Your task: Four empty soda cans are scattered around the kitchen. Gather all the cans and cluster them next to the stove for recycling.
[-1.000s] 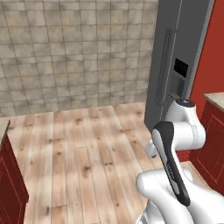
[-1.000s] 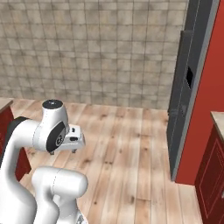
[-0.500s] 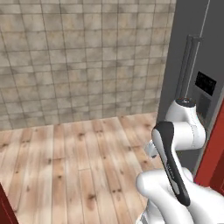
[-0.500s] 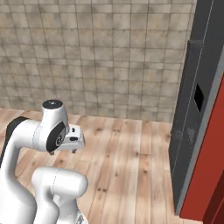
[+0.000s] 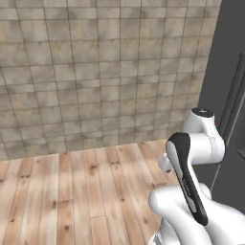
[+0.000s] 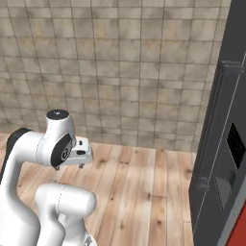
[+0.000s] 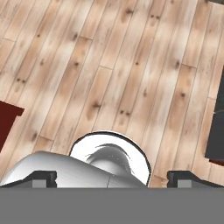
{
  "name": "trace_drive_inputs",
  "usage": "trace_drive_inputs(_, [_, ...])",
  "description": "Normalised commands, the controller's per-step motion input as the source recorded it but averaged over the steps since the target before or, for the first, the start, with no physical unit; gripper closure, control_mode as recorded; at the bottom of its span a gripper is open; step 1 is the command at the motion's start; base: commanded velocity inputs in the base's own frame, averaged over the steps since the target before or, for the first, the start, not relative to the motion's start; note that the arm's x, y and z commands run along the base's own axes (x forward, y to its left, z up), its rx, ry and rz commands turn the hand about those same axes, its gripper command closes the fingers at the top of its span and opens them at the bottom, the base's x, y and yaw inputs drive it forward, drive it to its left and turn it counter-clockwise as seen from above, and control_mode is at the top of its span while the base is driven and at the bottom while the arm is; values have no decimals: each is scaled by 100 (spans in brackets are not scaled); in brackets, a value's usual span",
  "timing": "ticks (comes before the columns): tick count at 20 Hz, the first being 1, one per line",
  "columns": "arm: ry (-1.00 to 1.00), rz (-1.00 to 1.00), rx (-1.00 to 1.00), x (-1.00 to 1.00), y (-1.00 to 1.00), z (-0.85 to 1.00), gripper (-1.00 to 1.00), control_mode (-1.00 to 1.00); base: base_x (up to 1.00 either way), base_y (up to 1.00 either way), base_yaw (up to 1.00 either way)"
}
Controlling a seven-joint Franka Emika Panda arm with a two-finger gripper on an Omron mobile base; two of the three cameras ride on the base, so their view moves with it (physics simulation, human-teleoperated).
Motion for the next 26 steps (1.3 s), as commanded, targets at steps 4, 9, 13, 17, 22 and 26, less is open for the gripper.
trace_drive_inputs(4, [0,0,0,0,0,0,-100,100,94,0,9])
trace_drive_inputs(9, [0,0,0,0,0,0,-100,100,86,0,19])
trace_drive_inputs(13, [0,0,0,0,0,0,-100,100,39,-2,37])
trace_drive_inputs(17, [0,0,0,0,0,0,-100,100,18,0,42])
trace_drive_inputs(22, [0,0,0,0,0,0,-100,100,11,0,44])
trace_drive_inputs(26, [0,0,0,0,0,0,-100,100,16,-1,42])
